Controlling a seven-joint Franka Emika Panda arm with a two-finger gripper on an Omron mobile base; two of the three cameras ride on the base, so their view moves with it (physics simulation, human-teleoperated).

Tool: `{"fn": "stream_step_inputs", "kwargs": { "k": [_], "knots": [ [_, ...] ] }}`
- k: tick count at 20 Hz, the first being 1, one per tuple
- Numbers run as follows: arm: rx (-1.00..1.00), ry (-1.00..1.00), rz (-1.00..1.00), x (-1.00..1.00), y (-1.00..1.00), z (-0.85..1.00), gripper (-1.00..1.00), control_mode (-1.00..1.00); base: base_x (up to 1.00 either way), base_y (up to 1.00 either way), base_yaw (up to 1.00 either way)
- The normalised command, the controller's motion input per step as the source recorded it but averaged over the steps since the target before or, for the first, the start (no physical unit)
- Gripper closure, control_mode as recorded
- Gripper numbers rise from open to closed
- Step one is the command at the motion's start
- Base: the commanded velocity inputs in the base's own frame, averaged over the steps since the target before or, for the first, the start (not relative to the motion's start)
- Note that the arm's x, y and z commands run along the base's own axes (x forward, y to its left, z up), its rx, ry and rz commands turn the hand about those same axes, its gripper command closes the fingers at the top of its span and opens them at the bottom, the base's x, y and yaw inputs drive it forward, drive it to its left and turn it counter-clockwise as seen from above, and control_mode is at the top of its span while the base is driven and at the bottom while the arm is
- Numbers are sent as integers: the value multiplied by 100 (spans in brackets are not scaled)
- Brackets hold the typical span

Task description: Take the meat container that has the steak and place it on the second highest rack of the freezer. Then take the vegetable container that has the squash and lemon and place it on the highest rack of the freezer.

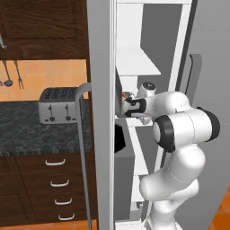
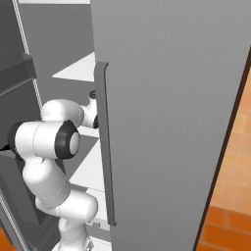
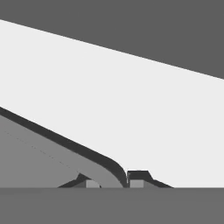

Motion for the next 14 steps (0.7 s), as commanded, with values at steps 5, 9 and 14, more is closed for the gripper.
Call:
{"fn": "stream_step_inputs", "kwargs": {
  "k": [5,9,14],
  "knots": [
    [0,0,0,0,0,0,-100,-100,0,0,0],
    [0,0,0,0,0,0,-100,-100,0,0,0],
    [0,0,0,0,0,0,-100,-100,0,0,0]
  ]
}}
